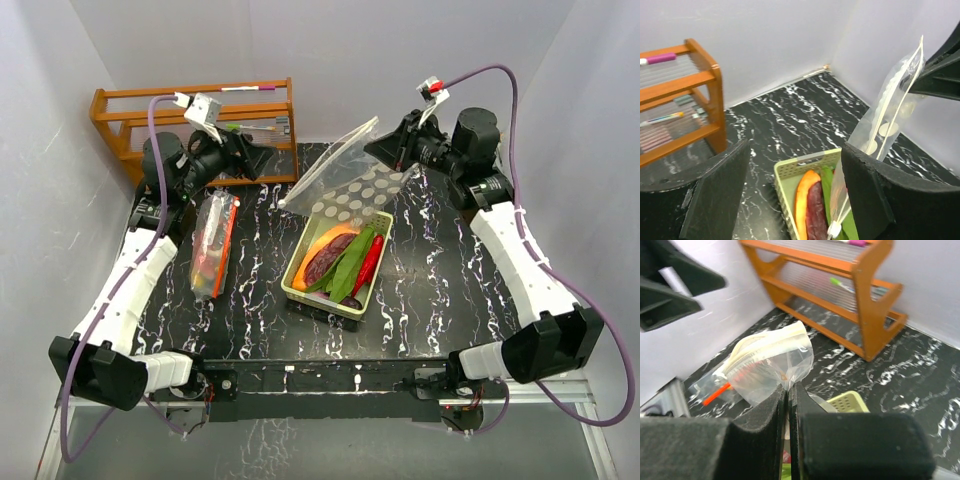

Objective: Place the food in the zip-top bag and seal the zipper
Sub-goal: Pick up the zipper food storage bag at the center of the board, then open the zipper of the food storage bag.

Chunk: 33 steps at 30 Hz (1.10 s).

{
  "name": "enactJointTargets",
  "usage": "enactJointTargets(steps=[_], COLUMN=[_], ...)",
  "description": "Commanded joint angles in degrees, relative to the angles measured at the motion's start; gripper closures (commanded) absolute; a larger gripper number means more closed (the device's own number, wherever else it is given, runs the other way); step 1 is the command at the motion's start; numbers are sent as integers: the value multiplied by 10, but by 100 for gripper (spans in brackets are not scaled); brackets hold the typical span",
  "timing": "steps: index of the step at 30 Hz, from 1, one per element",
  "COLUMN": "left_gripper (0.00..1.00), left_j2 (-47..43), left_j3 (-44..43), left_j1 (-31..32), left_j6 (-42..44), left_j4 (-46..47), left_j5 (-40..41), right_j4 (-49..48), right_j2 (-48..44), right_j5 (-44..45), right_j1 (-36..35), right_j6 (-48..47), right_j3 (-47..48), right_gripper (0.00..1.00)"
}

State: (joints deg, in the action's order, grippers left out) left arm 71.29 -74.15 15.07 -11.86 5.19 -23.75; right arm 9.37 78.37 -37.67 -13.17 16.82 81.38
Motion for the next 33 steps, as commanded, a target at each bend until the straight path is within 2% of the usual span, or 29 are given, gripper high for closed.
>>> enactJointTargets(steps=[1,4,8,16,27,33], left_gripper=[29,30,30,23,22,25], left_j2=[-17,-15,-11,-7,7,1], left_j3=[48,87,135,174,161,162], left_j1=[-23,-28,-28,-22,4,8], left_j6=[-100,-174,-293,-395,-314,-264], left_j4=[107,228,419,604,485,419], left_j5=[-156,-229,-315,-369,-372,-365], right_j4=[-78,-90,-101,-96,-69,-76], right_j2=[-35,-39,-31,-3,43,44], right_j5=[-131,-178,-196,-184,-145,-158], right_j1=[0,1,-3,-30,-83,-98], right_j6=[-17,-10,1,-6,-31,-32], right_j3=[-5,-13,-15,8,56,61], right_gripper=[92,92,92,92,92,92])
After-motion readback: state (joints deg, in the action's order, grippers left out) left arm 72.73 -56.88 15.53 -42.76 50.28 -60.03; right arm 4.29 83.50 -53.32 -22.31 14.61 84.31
